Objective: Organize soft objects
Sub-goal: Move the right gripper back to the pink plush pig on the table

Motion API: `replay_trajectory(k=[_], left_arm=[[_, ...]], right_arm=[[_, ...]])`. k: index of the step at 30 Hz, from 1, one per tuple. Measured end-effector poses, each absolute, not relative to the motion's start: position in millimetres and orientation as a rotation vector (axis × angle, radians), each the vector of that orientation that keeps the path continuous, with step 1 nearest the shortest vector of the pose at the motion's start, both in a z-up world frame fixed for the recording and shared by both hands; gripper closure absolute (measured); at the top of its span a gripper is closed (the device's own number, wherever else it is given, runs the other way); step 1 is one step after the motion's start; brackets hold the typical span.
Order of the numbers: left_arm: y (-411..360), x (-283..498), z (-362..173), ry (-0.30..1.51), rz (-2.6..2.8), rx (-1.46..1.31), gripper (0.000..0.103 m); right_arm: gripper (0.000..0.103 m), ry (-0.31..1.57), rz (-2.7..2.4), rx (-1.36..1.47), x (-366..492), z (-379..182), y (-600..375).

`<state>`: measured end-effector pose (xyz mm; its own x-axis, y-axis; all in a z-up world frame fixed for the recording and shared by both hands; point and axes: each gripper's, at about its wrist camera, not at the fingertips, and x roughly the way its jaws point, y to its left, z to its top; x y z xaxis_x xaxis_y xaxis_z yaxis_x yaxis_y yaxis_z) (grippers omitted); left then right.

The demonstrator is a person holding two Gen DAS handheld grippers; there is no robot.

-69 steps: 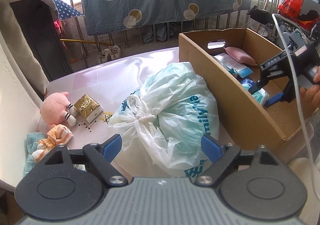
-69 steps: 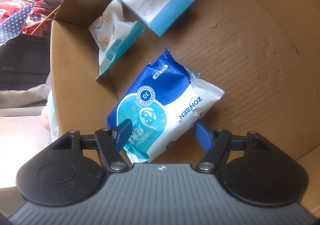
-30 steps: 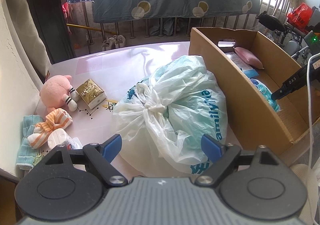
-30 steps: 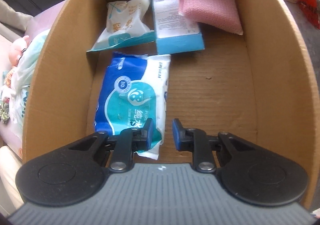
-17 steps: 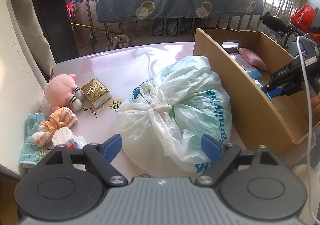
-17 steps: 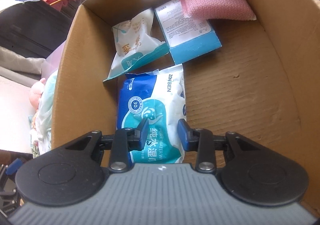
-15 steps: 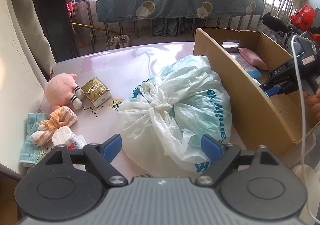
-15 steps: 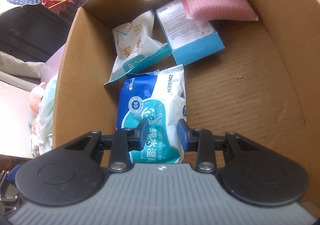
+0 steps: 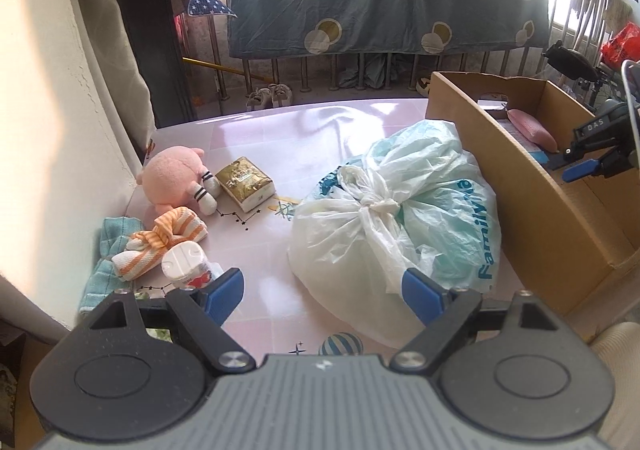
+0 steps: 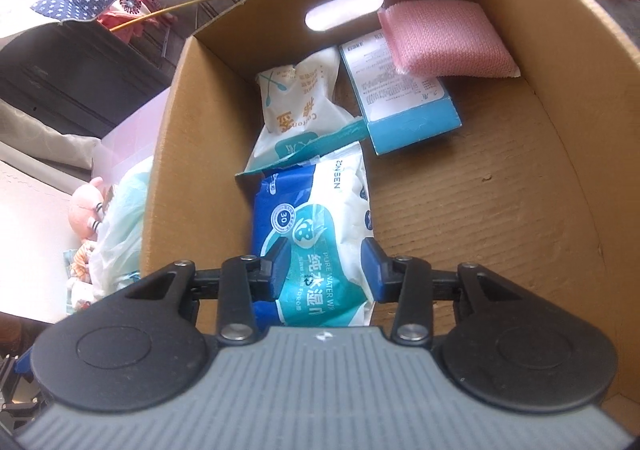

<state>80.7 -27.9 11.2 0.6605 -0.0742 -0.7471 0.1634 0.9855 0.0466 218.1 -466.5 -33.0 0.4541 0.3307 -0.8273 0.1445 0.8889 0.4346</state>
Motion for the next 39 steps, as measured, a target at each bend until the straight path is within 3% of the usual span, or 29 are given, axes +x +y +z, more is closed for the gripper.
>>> replay_trajectory(k=[7,14,16,19,31,39], left_arm=[[9.0,66.2,21.9,0.778,-0.008,0.112,0.015],[28.4,84.8,23.8,0.716,0.161,0.132,0.015],[30.1,100.1,21.0,0.708,0.212,0.134,0.015],[33.3,128.5,15.4,0.699,0.294,0.14,0.015],[57.2,245.2,-25.3,0.762,0.419,0.07,0.014],[73.9,287.4,-53.8,0.837,0.436,0.03,0.014]], right_arm=[[0.058,0.968,0.217,0.529,210.2,25.2,-459.5],[0.049,0.937,0.476,0.532,229.8,58.8,-375.8],[0.038,0.952,0.565,0.521,242.7,64.1,-338.0],[0.031,0.991,0.69,0.517,273.0,65.2,-275.8],[0.028,1.256,0.851,0.636,433.0,-15.6,-86.8],[0.029,1.346,0.793,0.686,476.3,-90.3,-41.3]])
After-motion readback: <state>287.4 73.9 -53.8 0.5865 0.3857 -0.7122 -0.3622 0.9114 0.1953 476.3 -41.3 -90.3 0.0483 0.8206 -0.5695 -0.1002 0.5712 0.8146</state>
